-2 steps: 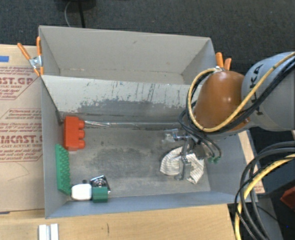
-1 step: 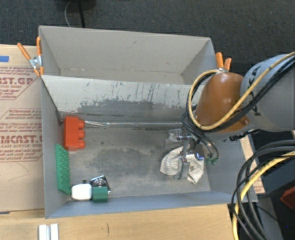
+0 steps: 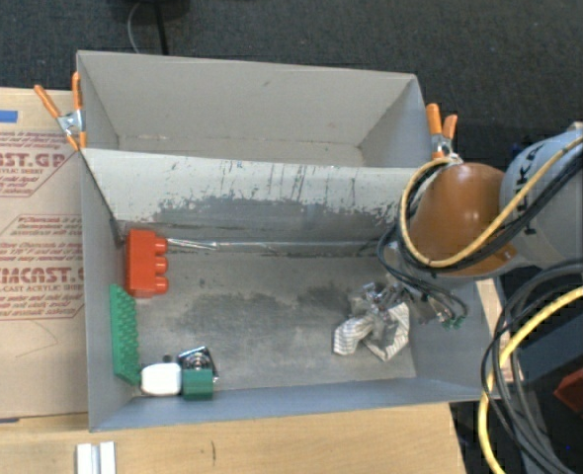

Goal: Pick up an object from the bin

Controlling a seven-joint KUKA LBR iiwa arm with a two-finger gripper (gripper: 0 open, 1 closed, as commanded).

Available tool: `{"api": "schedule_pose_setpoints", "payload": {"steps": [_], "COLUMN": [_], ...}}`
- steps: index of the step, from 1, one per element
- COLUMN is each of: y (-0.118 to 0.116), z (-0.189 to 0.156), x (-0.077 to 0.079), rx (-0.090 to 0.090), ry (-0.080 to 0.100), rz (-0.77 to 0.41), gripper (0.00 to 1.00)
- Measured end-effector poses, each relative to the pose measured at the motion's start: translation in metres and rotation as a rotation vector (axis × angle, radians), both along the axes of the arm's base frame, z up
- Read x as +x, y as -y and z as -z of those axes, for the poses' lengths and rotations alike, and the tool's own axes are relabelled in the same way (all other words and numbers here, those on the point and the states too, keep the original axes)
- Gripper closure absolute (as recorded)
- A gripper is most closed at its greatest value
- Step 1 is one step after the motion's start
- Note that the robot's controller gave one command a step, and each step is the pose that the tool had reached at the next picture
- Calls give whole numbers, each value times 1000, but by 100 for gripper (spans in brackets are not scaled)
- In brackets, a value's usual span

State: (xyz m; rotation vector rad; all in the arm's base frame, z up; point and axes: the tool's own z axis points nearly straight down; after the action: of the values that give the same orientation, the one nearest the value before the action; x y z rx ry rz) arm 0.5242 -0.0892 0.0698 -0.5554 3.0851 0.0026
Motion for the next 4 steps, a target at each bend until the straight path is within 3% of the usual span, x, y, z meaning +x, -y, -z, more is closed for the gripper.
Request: {"api": "schedule_pose_setpoints", "payload": {"steps": [3, 4], "y": [-1, 0], "z": [0, -121], "x": [-1, -18], "rx": [1, 1], "ry": [0, 0], "rz": [6, -4], "gripper": [100, 100]}}
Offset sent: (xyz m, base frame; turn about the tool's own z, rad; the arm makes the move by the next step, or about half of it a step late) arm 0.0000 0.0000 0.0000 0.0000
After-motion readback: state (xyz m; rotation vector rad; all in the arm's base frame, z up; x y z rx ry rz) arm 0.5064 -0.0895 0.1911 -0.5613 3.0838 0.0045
